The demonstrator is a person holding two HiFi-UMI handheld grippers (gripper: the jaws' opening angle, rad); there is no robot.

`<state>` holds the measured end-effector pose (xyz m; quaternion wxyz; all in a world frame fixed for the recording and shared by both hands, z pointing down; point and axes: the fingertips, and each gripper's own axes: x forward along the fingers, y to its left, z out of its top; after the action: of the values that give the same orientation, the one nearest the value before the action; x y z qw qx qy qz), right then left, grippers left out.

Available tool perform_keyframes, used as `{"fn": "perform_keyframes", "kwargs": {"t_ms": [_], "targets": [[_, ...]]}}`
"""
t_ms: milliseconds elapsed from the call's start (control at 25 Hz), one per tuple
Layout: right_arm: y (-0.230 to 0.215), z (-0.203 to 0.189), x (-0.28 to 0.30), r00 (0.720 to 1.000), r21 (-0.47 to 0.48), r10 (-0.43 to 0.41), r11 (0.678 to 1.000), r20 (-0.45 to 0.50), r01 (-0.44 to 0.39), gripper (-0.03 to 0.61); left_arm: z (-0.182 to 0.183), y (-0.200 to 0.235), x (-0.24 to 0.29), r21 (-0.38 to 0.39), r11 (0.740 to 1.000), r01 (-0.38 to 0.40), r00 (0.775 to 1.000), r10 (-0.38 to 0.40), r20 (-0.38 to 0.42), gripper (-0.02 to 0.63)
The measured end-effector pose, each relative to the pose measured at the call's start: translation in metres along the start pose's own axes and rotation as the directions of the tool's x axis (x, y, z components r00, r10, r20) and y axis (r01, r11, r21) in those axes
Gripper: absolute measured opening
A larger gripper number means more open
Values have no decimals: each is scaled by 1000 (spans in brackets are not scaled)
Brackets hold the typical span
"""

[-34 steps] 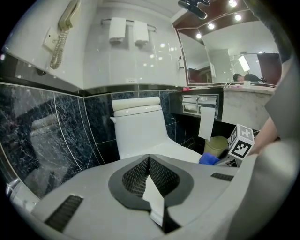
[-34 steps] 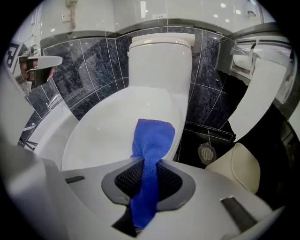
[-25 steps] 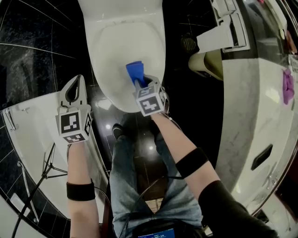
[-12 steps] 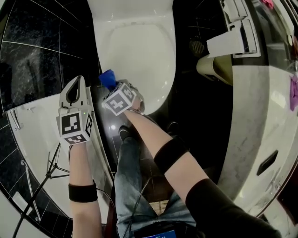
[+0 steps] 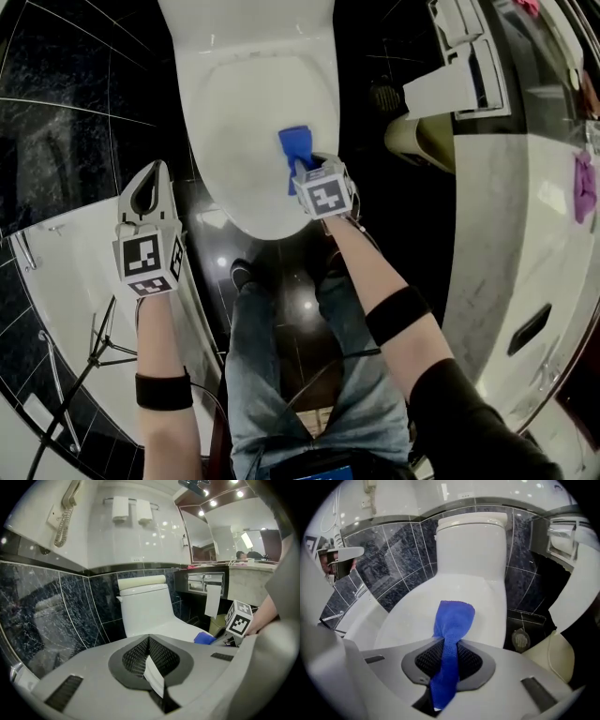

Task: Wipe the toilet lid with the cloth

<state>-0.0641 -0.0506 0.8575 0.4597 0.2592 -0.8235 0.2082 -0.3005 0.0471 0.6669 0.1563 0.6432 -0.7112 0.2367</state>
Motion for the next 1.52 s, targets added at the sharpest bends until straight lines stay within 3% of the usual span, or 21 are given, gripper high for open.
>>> {"fn": "perform_keyframes", "kwargs": {"t_ms": [280,480,640,760,880,1040,1280,1520], "targets": [[-71,-14,-12,992,46,-118,992,-36,119,86,3,-11,3,6,1000,14,1000,-14,-1,0],[-81,-11,-17,984,77,-161,983,-76,167,84,5,-6,1,0,1000,9,1000,-9,1,0],[7,50,-14,997,44,-4,999,74,1,84,4,2,3,-4,1000,-5,1000,5,5,0],[102,105,-3,973,-35,173,985,156,-169,86,7,8,5,0,1000,-15,1000,15,8,0],[175,122,24,950,-87,290,956,113,-282,86,8,16,3,-2,999,-34,999,34,12,0],[211,108,68,948,-54,320,946,-6,-319,86,2,36,-2,-26,997,-68,997,69,16,0],[168,86,74,972,-24,231,972,-44,-232,86,-4,44,-4,-21,997,-69,998,69,8,0],[35,57,32,999,32,43,999,-18,-43,85,-1,25,2,-14,999,-33,999,33,1,0]]}}
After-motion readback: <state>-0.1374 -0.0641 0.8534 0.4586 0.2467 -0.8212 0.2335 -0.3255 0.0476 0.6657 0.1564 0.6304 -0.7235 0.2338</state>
